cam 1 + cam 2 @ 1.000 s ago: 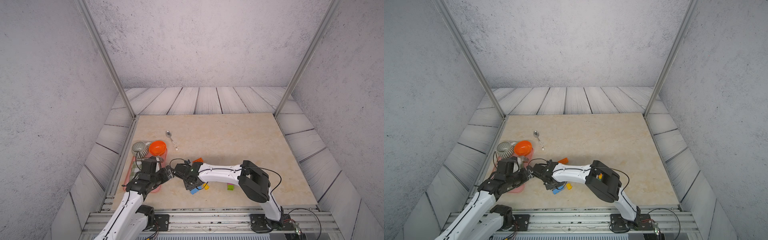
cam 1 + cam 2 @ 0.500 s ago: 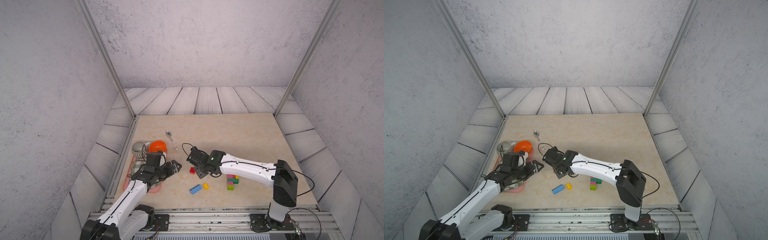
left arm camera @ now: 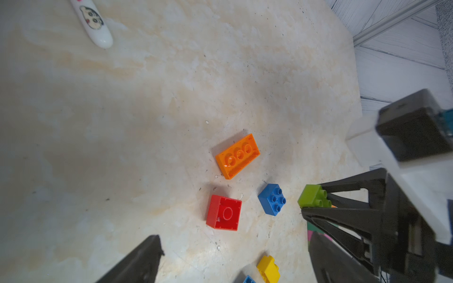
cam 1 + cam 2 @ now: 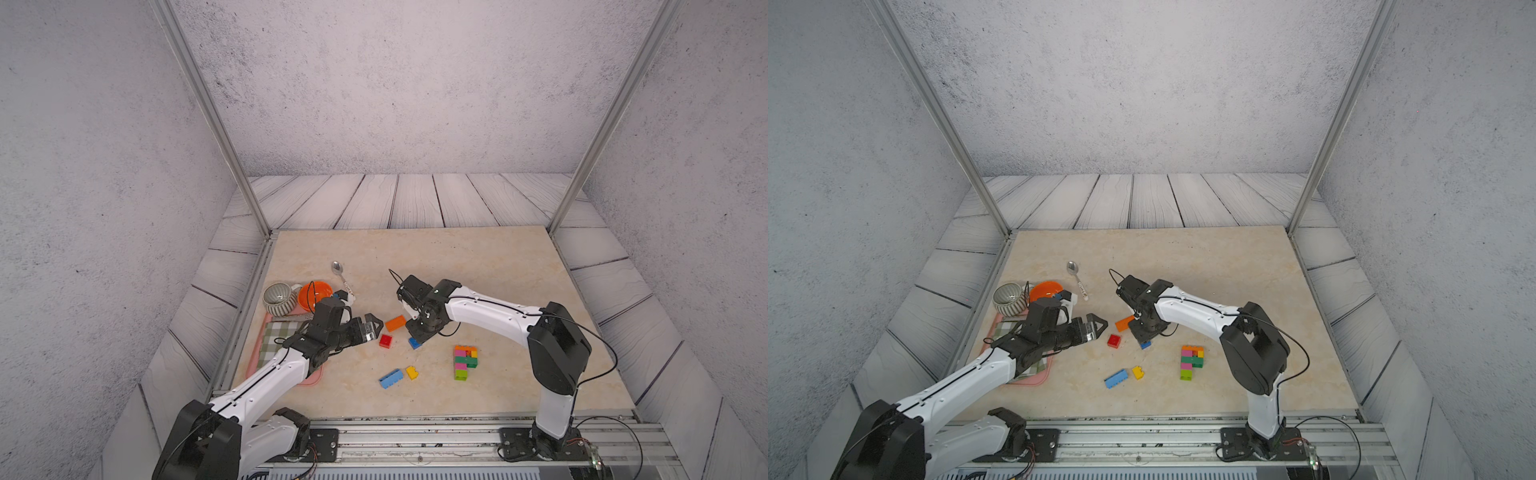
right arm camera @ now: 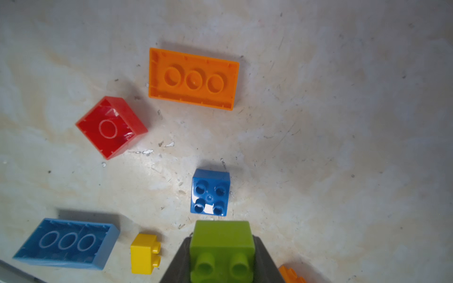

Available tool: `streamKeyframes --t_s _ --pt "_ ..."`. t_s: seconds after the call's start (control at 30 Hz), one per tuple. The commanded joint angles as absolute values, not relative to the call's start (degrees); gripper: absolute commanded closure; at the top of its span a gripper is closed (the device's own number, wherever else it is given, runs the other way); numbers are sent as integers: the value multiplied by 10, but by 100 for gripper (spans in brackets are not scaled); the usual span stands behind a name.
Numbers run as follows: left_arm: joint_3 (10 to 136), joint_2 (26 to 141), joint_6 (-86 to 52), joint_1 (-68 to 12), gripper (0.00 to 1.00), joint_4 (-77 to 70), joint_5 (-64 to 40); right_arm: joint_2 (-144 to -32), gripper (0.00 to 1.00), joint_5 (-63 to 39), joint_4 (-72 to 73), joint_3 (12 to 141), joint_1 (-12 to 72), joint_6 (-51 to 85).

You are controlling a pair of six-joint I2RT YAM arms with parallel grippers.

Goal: Assemble the letter p with lego
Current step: Assemble the lego brick with the lego brick.

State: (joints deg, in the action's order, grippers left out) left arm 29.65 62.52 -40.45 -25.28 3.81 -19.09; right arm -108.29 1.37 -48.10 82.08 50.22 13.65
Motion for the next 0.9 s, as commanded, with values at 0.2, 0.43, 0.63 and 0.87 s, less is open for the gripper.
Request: streamKeyframes --t_s 0.2,0.43,0.63,0.87 --pt "280 574 -378 -255 2 40 -146 -1128 100 28 -452 836 503 152" --pt "281 571 -376 -255 2 42 -152 -1117 100 45 -434 827 504 176" --pt "281 567 -376 -255 2 43 -154 -1111 100 37 -434 823 508 192" --pt "281 567 -376 -255 2 43 -156 -1117 100 37 -440 818 513 211"
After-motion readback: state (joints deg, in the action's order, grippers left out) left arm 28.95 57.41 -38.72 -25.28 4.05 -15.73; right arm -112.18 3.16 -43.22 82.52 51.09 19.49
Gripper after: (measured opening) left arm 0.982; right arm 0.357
